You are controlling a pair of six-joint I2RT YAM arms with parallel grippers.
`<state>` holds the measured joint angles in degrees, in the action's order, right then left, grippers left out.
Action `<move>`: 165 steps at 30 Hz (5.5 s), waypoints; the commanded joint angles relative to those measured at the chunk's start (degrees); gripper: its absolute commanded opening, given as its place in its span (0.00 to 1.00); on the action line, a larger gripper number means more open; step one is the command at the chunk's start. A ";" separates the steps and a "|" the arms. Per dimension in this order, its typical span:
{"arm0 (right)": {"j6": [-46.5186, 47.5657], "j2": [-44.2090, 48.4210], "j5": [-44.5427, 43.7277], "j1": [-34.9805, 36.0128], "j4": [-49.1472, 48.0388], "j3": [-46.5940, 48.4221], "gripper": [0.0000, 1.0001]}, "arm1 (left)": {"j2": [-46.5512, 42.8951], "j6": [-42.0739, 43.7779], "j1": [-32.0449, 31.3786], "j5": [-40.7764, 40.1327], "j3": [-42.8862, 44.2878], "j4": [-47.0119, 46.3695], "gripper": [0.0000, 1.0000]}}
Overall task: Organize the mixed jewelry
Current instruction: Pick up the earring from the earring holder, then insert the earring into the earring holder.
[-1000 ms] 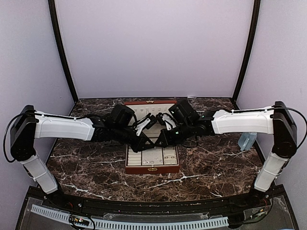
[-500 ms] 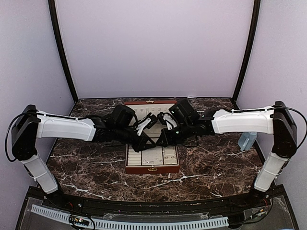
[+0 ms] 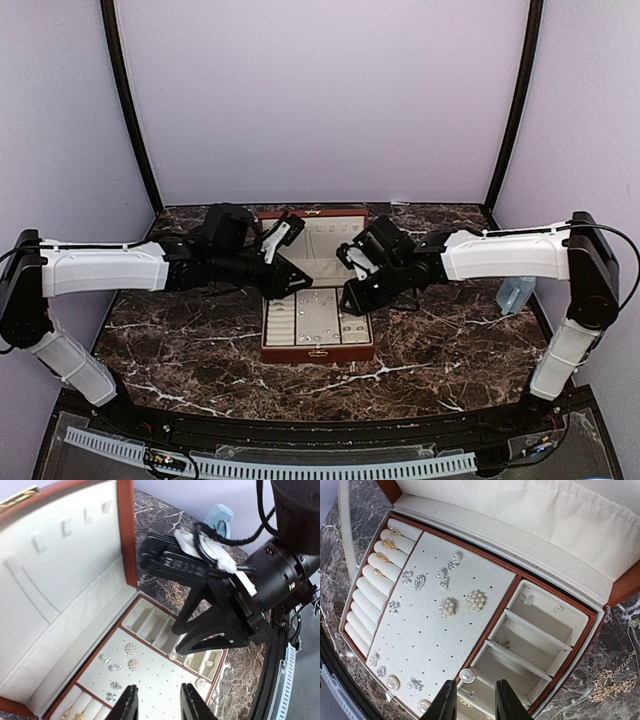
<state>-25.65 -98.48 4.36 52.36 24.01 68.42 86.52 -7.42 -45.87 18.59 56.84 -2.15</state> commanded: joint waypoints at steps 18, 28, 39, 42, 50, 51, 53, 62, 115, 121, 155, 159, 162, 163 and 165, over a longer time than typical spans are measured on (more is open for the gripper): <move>9.30 -4.87 -3.77 3.10 3.14 4.69 0.34 | -4.12 -4.10 7.84 5.25 -3.93 -3.73 0.34; 9.31 -6.20 -4.13 3.14 3.59 5.50 0.26 | -4.12 -4.15 7.91 5.19 -4.09 -3.91 0.34; 8.25 -5.95 -3.89 3.36 4.30 4.80 0.14 | -3.95 -4.01 7.97 5.05 -4.30 -4.08 0.34; 7.93 -5.78 -4.13 3.42 4.28 4.79 0.12 | -3.79 -4.02 7.98 5.18 -4.28 -4.16 0.34; 6.72 -4.50 -6.18 3.33 5.41 5.99 0.05 | -3.81 -3.93 7.91 5.05 -4.39 -4.18 0.34; 6.53 -4.12 -6.31 3.36 5.44 6.09 0.05 | -3.77 -3.96 7.97 5.01 -4.42 -4.24 0.34; 6.19 -3.28 -6.40 3.24 5.60 6.34 0.04 | -3.74 -3.92 7.97 4.98 -4.44 -4.30 0.34; 4.84 -0.98 -4.75 2.66 5.87 6.89 0.03 | -3.80 -3.85 7.93 5.06 -4.54 -4.35 0.34; 4.08 -7.34 2.84 3.89 -0.64 8.49 0.04 | -3.90 -3.49 7.97 4.97 -4.54 -4.09 0.34; 4.09 -7.61 3.25 3.97 -0.85 8.57 0.04 | -3.86 -3.50 8.03 5.03 -4.54 -4.04 0.34; 5.10 -9.59 0.81 4.73 0.38 8.30 0.03 | -4.06 -3.23 7.93 4.68 -4.45 -3.82 0.33; 5.44 -10.12 -1.20 5.52 1.26 8.22 0.03 | -4.09 -3.15 7.92 4.65 -4.42 -3.76 0.34; 5.69 -10.24 -2.82 5.98 1.97 8.35 0.05 | -4.19 -3.13 7.98 4.61 -4.44 -3.82 0.33; 5.70 -10.20 -3.15 6.08 2.14 8.39 0.07 | -4.19 -3.17 7.94 4.53 -4.45 -3.82 0.33; 5.77 -9.96 -3.61 6.18 2.43 8.52 0.14 | -4.27 -3.18 7.98 4.33 -4.50 -3.82 0.34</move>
<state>-20.60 -107.04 3.07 57.65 24.49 75.99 84.29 -11.16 -38.13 23.09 53.08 -5.58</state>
